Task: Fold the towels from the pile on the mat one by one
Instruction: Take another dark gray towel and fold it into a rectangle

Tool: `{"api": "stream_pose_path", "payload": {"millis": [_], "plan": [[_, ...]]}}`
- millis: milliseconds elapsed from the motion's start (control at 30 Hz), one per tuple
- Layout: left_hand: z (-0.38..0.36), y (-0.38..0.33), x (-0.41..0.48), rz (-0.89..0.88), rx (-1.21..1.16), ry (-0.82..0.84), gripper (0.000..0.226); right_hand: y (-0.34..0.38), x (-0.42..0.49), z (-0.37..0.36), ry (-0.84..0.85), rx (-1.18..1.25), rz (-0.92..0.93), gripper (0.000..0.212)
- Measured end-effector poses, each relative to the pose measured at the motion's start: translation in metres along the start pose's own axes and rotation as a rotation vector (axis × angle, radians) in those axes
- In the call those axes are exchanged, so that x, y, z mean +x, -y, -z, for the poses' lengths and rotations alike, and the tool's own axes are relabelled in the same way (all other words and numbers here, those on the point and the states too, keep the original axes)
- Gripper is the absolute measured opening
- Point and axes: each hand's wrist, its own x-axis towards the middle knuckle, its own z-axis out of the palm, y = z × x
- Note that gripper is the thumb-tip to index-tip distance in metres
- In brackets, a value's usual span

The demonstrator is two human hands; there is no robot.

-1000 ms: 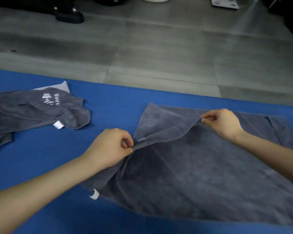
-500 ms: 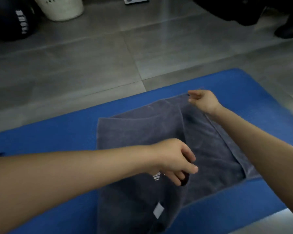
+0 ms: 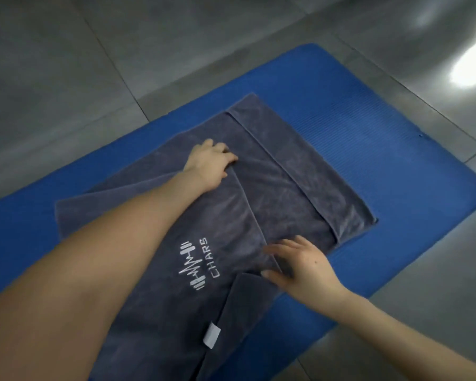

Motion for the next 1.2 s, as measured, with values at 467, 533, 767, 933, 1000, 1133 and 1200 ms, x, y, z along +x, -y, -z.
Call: {"api": "stream_pose_path", "payload": {"millis": [467,533,767,933,1000,1133,1200], "plan": [[0.011,0.005,-0.004,0.055,0.263,-0.058,0.027,-0.017,-0.035,0.028,0.091,-0.016,0.192,0.017],[0.023,0.017,-0.009,0.126,0.247,-0.064,0.026,-0.017,-0.044,0.034,0.129,-0.017,0.169,0.02],[0.09,0.045,-0.03,0.32,-0.061,-0.078,0.011,-0.015,-0.039,0.069,0.213,0.356,-0.112,0.034],[0.138,0.041,-0.016,0.537,-0.537,-0.248,0.029,-0.012,-0.024,0.107,0.051,0.789,-0.35,0.014],[0.153,0.032,-0.002,0.557,-0.624,-0.323,0.025,-0.021,-0.02,0.115,-0.106,0.805,-0.427,0.018],[0.15,0.002,0.03,0.518,-0.496,-0.27,0.009,-0.065,-0.007,0.121,-0.155,0.66,-0.573,0.021],[0.13,-0.011,0.044,0.499,-0.37,-0.181,0.018,-0.086,0.004,0.114,-0.073,0.355,-0.606,0.019]]}}
